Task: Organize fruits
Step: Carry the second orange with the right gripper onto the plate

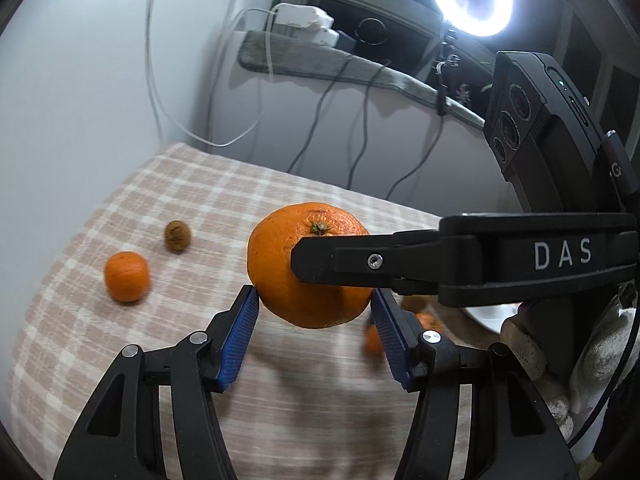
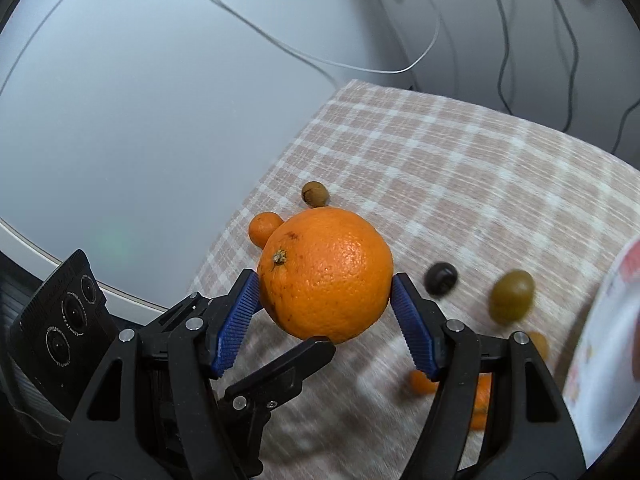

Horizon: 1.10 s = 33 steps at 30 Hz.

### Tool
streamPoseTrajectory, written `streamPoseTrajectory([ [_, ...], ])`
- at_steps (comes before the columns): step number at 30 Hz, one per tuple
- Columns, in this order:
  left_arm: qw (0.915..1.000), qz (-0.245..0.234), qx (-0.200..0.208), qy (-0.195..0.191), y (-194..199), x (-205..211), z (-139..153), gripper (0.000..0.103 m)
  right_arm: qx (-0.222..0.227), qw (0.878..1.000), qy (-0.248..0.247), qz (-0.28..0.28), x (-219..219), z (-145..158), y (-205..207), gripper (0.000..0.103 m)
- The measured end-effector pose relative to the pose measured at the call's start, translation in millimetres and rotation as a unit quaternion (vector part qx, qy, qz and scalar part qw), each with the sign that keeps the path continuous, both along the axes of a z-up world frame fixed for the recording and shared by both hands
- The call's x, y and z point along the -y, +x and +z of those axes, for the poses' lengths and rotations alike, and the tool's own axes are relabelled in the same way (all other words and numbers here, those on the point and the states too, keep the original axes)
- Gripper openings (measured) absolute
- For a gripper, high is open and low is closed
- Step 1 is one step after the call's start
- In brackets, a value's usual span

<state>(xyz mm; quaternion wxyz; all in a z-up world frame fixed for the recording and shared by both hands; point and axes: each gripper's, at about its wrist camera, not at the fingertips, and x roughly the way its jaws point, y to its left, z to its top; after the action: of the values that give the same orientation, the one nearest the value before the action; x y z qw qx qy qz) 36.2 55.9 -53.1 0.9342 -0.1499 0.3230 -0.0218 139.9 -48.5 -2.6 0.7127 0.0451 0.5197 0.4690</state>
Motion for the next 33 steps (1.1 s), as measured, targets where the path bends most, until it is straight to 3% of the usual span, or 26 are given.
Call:
streamPoseTrajectory([
  [15,0.9961,-0.086,0.017,0.006,6.3,77.3,15.9,0.058,0.017,0.995,0.011,-0.093,100.1,12.0,-10.2,0.071],
  [33,0.9833,-0.182,-0.002,0.006,34.8,156.1,6.9,0.058,0.008,0.983,-0.004,-0.183,198.6,-8.6,-4.0,0.071],
])
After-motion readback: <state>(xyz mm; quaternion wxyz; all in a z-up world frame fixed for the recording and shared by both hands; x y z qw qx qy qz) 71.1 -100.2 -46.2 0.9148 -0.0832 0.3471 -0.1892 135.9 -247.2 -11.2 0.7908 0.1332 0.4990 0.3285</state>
